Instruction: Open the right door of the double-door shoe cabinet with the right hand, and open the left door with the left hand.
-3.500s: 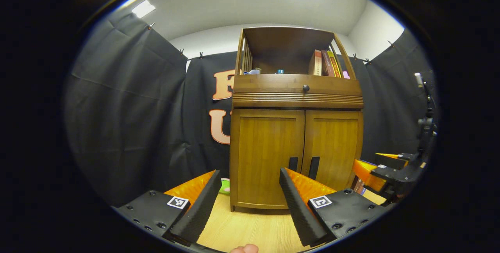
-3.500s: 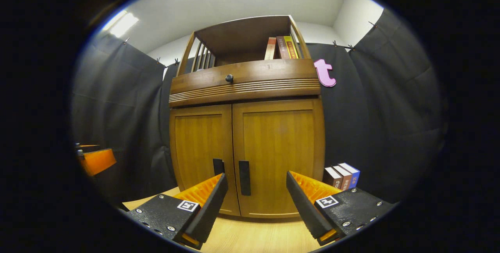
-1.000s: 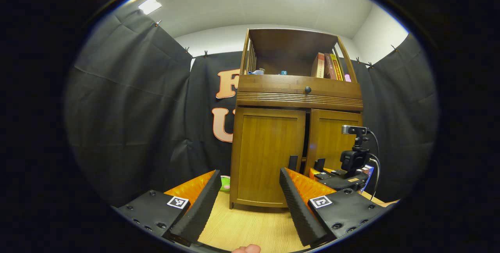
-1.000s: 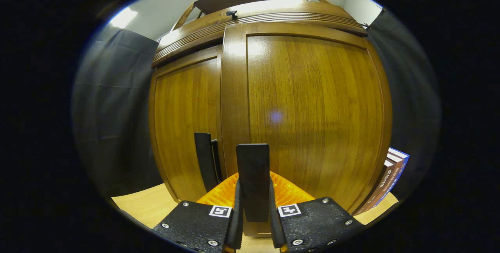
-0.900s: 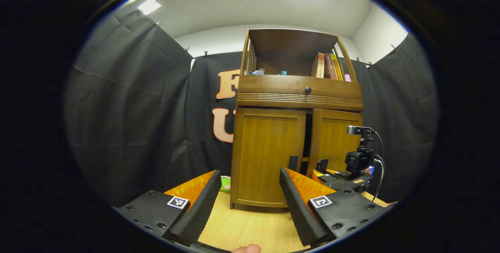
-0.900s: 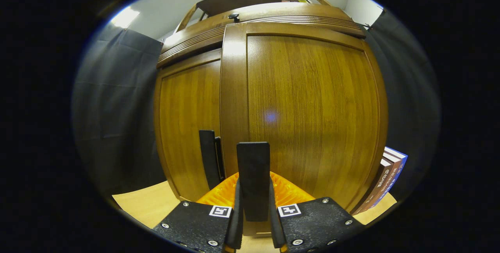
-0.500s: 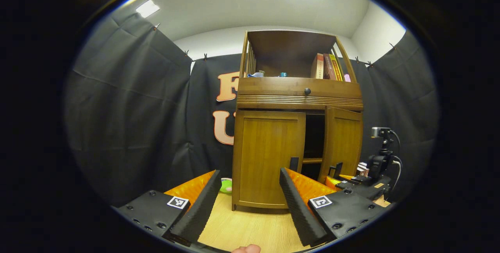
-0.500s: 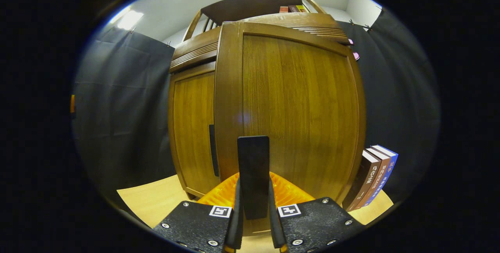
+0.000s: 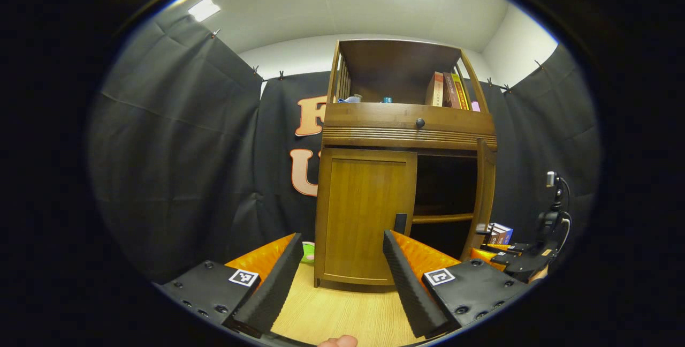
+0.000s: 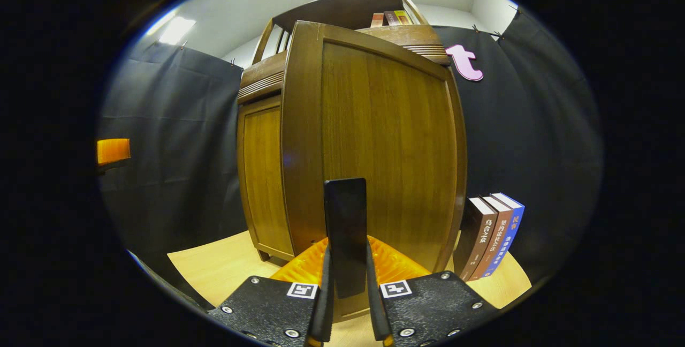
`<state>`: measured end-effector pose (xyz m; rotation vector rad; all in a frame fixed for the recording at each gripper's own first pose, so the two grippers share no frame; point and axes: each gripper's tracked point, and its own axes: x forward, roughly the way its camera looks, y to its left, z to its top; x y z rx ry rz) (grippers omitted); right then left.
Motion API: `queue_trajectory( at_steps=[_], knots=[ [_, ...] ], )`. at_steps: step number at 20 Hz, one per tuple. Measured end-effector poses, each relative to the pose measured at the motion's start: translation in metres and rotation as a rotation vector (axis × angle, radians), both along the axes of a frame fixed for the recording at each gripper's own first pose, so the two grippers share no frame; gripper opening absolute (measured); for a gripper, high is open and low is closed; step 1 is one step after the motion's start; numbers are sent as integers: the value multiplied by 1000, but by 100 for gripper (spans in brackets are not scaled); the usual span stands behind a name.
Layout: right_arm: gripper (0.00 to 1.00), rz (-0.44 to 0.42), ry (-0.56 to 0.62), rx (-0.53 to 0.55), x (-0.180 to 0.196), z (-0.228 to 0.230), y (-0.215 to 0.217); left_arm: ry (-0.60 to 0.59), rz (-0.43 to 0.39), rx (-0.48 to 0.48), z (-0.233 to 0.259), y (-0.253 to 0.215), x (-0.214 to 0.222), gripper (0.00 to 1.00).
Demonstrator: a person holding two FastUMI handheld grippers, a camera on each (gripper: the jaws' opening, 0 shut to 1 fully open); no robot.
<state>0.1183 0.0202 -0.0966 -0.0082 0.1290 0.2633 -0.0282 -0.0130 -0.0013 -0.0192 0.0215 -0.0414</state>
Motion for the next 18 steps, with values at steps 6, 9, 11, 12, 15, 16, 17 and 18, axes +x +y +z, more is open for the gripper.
queue_trajectory(
  at_steps=[6,9,11,12,15,16,17,18],
  knots=[
    [35,-81,3,-26,-19,-1,-37,17,-19,-10,-7,-2,-2,95],
    [24,-120,4,-32,-26,-3,-55,11,-25,-6,-5,1,0,95],
    [21,-157,-11,-77,-30,-1,-68,7,-21,1,-5,4,2,95],
    [19,-178,-20,-92,-32,0,-75,6,-21,1,-4,5,1,94],
    [15,-237,-17,-84,-36,1,-101,11,-30,-8,-8,5,4,97],
    [13,-265,-19,-87,-37,2,-113,14,-34,-10,-11,4,5,96],
    [12,-301,-26,-104,-38,3,-130,18,-41,-12,-14,3,5,96],
    [8,-339,-30,-139,-40,4,-148,23,-46,-12,-14,2,7,95]
  ],
)
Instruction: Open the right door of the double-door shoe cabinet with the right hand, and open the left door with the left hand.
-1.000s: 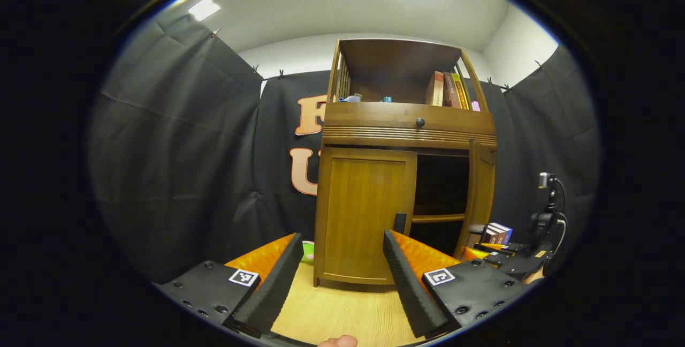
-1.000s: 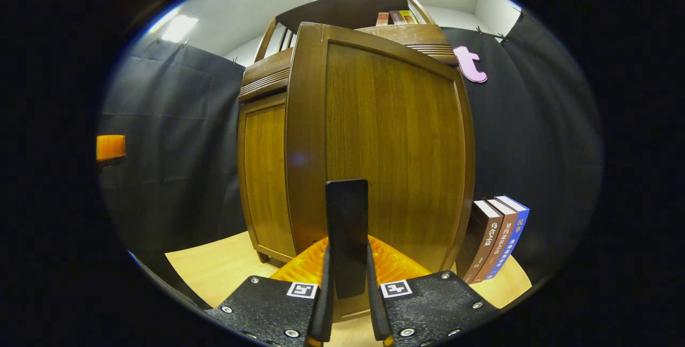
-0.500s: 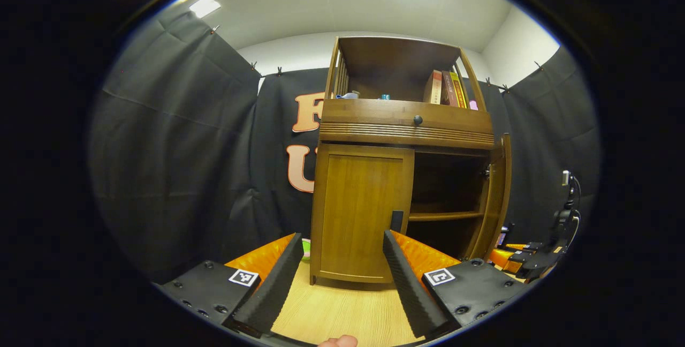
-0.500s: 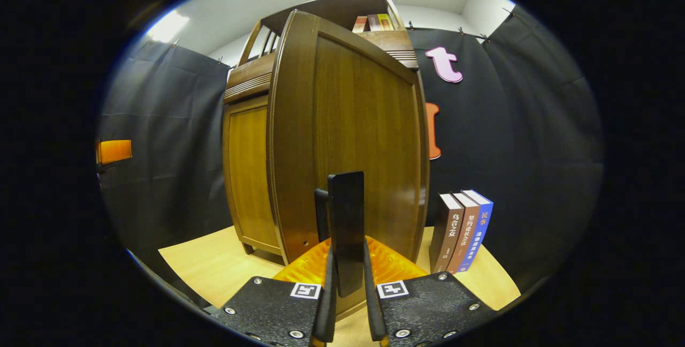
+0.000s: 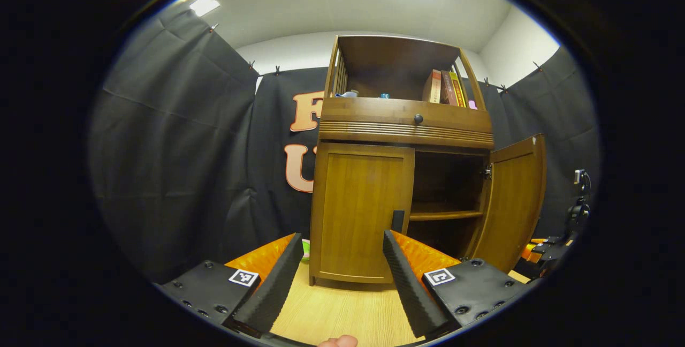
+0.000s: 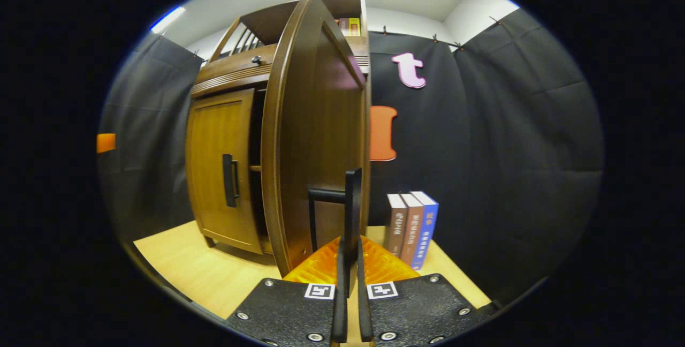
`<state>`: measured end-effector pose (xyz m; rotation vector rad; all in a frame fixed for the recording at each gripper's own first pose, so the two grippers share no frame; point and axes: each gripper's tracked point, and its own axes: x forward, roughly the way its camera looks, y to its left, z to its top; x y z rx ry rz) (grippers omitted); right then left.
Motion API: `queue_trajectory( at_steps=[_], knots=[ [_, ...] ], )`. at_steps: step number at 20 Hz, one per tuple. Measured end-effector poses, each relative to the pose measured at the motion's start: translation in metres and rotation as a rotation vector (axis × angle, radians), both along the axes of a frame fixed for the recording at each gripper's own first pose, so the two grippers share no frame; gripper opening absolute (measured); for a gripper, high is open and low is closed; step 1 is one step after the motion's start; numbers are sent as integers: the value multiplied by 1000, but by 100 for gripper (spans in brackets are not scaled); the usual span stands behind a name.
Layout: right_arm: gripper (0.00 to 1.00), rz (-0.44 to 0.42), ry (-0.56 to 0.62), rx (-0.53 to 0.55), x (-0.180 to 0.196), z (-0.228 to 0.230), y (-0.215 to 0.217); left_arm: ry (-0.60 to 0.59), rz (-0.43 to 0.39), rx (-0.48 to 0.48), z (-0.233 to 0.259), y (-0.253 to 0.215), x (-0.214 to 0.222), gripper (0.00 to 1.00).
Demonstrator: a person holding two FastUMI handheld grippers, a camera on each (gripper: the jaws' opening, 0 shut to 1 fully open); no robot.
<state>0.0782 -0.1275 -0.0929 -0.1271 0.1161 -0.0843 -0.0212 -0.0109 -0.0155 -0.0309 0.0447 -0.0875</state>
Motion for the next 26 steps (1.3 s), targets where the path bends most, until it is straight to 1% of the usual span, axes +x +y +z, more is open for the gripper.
queue_trajectory(
  at_steps=[1,2,3,4,5,6,7,10,12,13,15,16,17,18,19,21,22,24,26],
  knots=[
    [6,12,2,19,-2,3,-8,8,-3,-2,-3,0,2,95],
    [1,22,13,58,-2,1,-14,19,-11,-7,-7,-1,3,96],
    [1,34,10,79,-1,2,-20,27,-21,-11,-10,-3,4,97],
    [10,46,4,94,-2,3,-27,29,-26,-15,-12,-3,6,96],
    [0,59,5,104,-1,3,-31,30,-27,-16,-12,-2,8,96],
    [10,74,3,107,0,5,-34,28,-26,-15,-12,-2,9,95],
    [0,90,6,105,-1,5,-37,20,-23,-15,-8,0,9,95],
    [0,135,19,107,-1,4,-47,-11,-17,-12,1,0,5,94],
    [0,158,14,137,2,5,-58,-15,-13,-15,3,-1,1,94],
    [0,167,10,157,1,5,-60,-14,-19,-24,3,-3,-2,94],
    [1,192,12,161,1,5,-61,-19,-35,-42,3,-10,-4,95],
    [10,194,13,160,1,5,-61,-22,-43,-43,4,-14,-5,95],
    [11,194,18,163,-2,4,-61,-26,-49,-38,5,-18,-5,95],
    [14,191,16,164,-11,2,-64,-28,-53,-34,5,-20,-6,94],
    [4,189,11,174,-19,2,-64,-28,-58,-33,4,-23,-7,95],
    [4,154,1,199,-40,-1,-67,-28,-73,-36,-1,-27,-6,95],
    [1,139,-9,183,-50,1,-68,-25,-81,-35,-2,-30,-5,95],
    [0,114,-18,146,-74,10,-62,-14,-96,-25,-6,-35,-1,97],
    [0,87,-20,159,-89,19,-50,-5,-104,-16,-10,-39,3,95]
  ],
)
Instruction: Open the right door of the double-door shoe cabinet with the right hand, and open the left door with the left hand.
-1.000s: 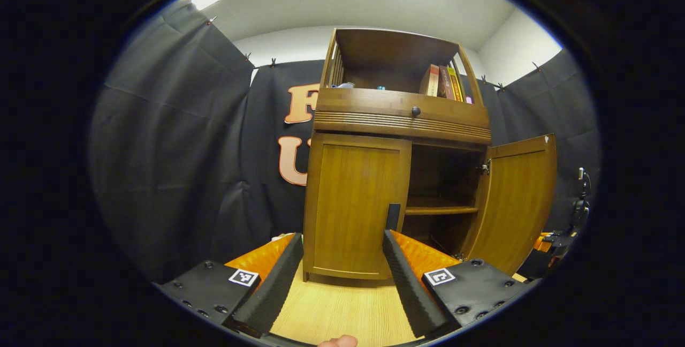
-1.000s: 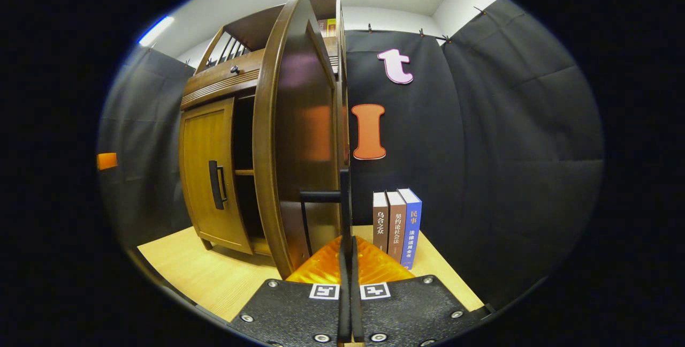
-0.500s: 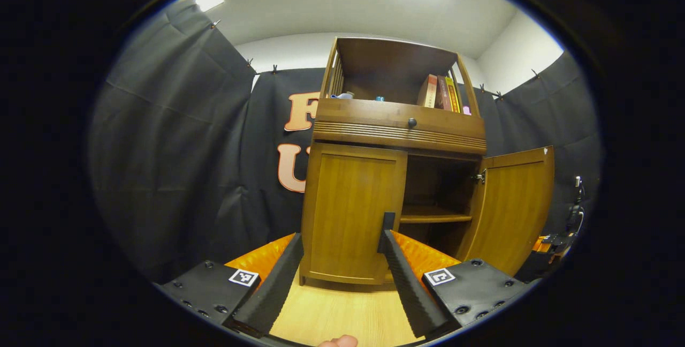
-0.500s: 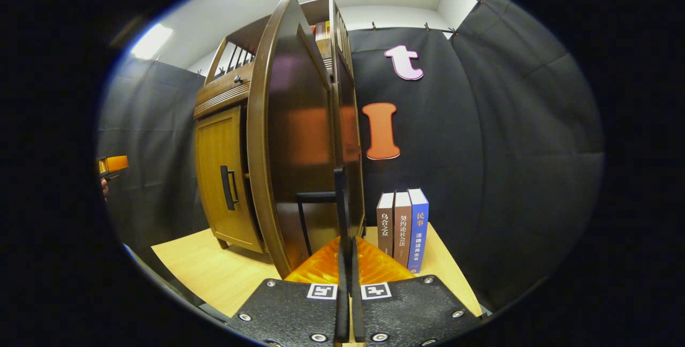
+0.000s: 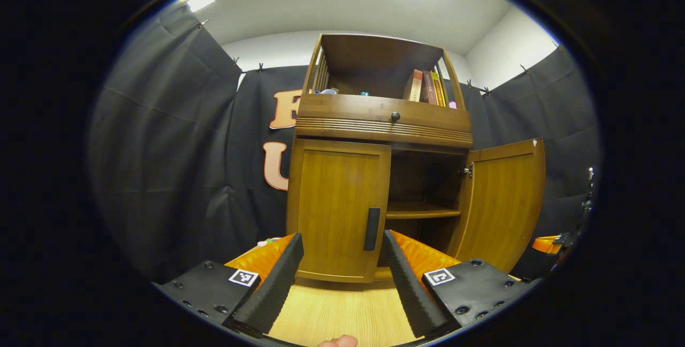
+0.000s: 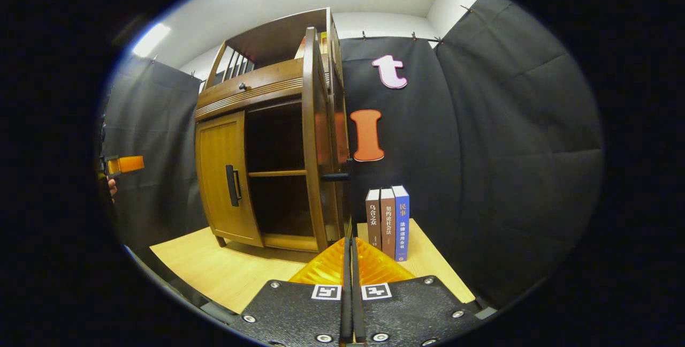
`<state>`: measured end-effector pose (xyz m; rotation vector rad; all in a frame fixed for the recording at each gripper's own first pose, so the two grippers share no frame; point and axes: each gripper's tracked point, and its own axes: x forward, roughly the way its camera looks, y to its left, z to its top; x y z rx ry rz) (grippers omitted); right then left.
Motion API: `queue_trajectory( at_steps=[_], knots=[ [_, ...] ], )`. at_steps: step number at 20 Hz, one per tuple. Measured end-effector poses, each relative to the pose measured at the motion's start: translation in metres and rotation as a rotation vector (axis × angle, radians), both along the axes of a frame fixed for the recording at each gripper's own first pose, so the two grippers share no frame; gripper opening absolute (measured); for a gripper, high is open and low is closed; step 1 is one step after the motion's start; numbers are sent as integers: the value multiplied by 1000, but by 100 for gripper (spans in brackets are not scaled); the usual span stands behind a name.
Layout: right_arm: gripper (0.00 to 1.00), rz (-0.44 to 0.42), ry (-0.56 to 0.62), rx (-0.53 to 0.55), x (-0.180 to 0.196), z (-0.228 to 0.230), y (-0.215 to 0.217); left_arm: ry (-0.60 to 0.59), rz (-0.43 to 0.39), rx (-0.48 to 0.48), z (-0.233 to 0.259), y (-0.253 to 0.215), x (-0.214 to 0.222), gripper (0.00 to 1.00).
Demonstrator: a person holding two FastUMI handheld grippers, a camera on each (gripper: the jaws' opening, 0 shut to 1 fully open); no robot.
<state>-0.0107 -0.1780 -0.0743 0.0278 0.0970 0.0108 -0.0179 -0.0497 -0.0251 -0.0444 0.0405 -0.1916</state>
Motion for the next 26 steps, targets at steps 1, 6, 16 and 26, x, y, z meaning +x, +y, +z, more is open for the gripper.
queue_trajectory(
  at_steps=[1,6,16,26],
  knots=[
    [0,-17,2,0,-4,4,7,5,-3,1,-1,-1,2,95],
    [0,15,-36,81,-10,30,73,33,-23,-1,-14,-11,15,95],
    [92,1,-33,-55,-26,9,121,0,-137,50,-17,-59,84,94],
    [100,61,20,19,-36,-5,138,75,-92,43,-93,-116,212,96]
  ],
)
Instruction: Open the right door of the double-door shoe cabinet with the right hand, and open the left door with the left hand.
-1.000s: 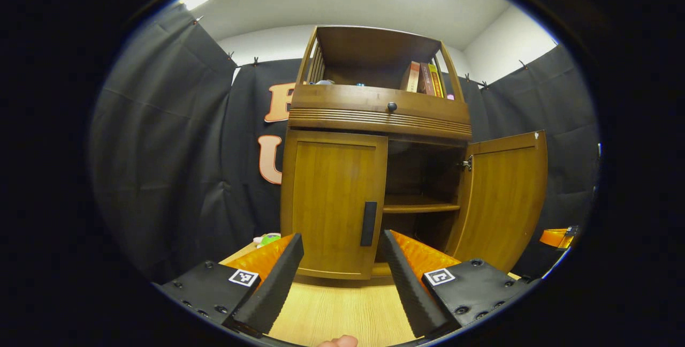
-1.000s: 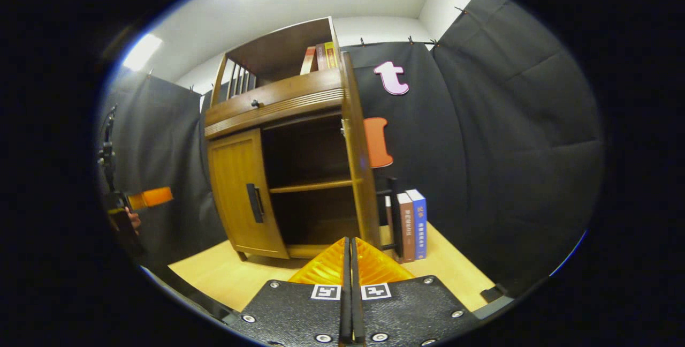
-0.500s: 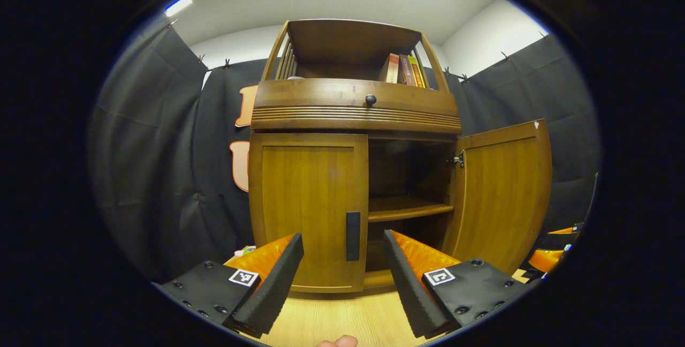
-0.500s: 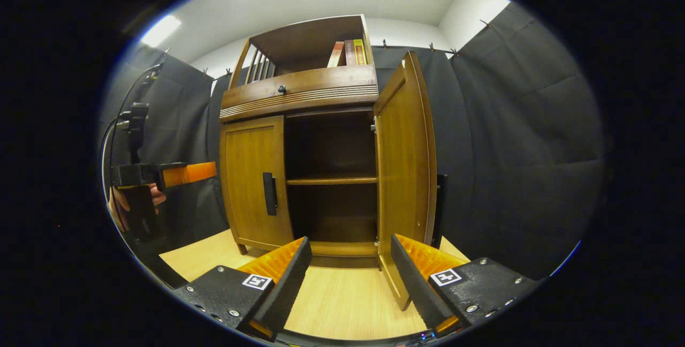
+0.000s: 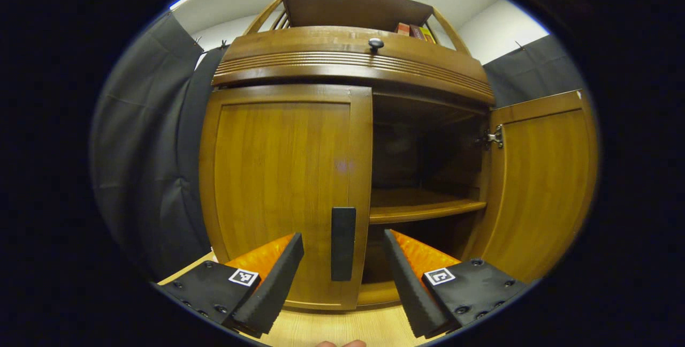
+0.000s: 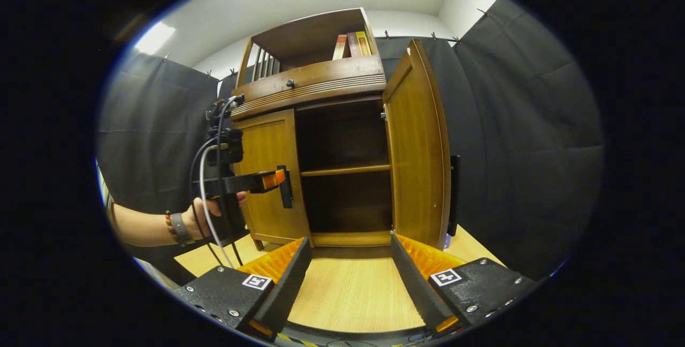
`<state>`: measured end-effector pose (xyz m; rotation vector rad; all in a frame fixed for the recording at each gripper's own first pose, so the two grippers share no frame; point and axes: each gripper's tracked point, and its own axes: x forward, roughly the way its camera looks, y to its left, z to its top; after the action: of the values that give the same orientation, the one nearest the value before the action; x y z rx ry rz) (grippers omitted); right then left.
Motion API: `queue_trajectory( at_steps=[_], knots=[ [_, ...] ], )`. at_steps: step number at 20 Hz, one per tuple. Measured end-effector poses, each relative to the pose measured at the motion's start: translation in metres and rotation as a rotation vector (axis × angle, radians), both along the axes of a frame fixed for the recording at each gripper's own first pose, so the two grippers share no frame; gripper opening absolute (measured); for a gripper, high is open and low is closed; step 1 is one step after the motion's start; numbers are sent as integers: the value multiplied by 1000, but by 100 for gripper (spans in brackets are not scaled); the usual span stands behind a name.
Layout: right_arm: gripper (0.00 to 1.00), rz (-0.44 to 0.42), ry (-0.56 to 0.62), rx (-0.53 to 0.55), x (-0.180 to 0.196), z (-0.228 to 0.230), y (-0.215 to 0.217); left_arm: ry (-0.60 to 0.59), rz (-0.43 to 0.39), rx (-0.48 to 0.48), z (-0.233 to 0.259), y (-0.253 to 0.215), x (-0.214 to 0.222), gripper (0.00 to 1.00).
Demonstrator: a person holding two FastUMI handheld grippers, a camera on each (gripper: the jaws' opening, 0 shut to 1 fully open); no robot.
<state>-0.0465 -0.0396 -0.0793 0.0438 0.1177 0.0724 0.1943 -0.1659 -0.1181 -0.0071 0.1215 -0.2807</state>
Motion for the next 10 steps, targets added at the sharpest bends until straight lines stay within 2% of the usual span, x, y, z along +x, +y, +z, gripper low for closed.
queue_trajectory(
  at_steps=[6,7,9,10],
  knots=[
    [100,-28,0,15,-5,4,-14,1,56,55,-28,5,42,94],
    [92,-40,1,17,-3,3,-18,7,70,59,-31,9,48,95],
    [92,-43,8,30,-1,0,-18,15,81,63,-38,10,58,95],
    [92,-39,10,37,0,0,-17,18,80,74,-39,10,61,100]
  ],
)
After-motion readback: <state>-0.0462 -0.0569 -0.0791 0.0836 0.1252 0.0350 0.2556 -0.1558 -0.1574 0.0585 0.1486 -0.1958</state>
